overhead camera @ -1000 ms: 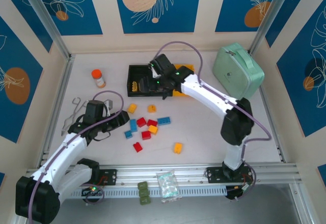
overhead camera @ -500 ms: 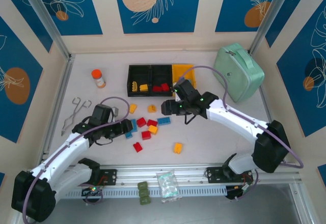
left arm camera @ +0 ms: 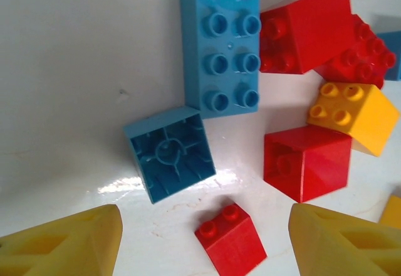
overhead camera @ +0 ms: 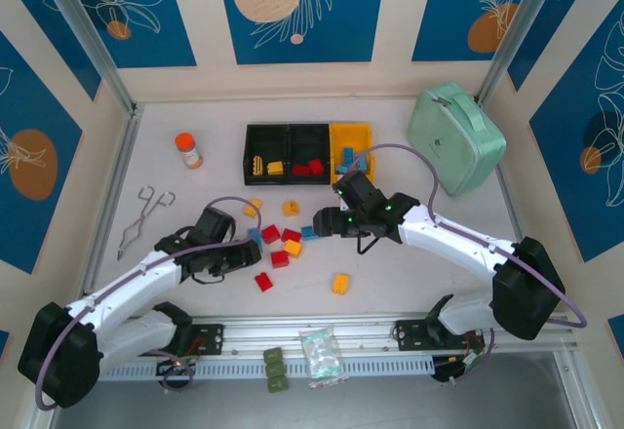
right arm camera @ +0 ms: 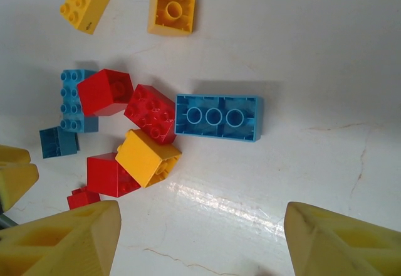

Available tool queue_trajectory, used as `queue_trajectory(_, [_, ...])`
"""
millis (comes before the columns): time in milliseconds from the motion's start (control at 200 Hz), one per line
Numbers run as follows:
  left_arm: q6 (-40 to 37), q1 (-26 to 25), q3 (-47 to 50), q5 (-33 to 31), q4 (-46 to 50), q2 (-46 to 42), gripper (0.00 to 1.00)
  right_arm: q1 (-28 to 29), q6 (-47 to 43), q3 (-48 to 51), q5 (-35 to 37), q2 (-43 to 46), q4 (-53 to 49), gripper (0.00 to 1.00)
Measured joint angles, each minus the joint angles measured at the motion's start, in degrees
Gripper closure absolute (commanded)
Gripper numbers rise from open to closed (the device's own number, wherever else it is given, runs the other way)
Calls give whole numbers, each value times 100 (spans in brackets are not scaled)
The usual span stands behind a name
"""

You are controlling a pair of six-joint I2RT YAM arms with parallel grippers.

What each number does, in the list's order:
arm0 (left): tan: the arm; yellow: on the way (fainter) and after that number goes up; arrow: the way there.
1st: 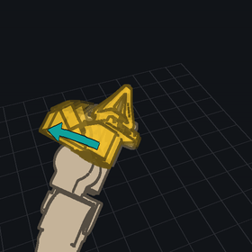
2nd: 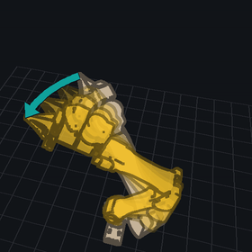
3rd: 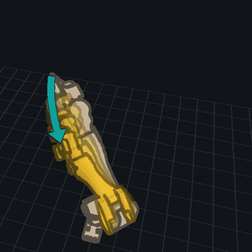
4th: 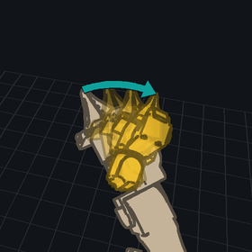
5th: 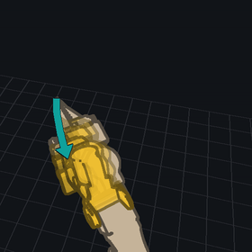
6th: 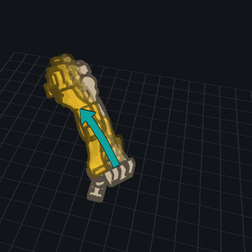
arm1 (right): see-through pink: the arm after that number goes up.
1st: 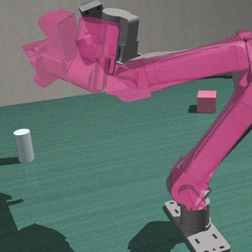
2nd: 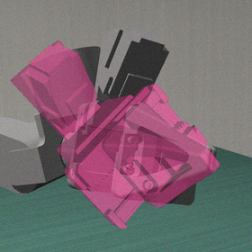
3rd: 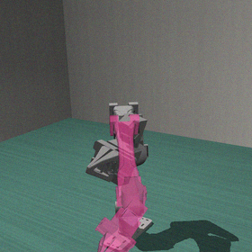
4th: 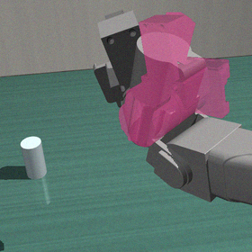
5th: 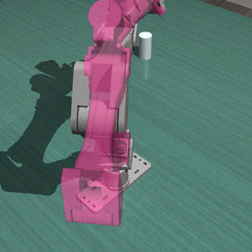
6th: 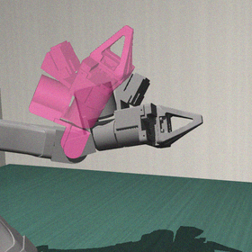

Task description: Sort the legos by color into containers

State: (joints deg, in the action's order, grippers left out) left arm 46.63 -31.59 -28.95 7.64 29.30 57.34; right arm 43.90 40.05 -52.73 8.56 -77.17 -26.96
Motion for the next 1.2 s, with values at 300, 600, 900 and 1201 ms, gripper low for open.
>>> queue_trajectory(300, [48,-232,-63,-522,-55,748,34,90,219,33,-20,-275,256,31])
queue_trajectory(600, [-20,-308,-249,-785,-87,1325,41,101,393,155,-33,-332,378,32])
queue_trajectory(900, [-138,-326,-376,-942,59,1532,55,125,457,164,-116,-601,516,33])
queue_trajectory(1201, [-356,-345,-476,-1032,234,1591,64,144,459,164,-133,-643,535,33])
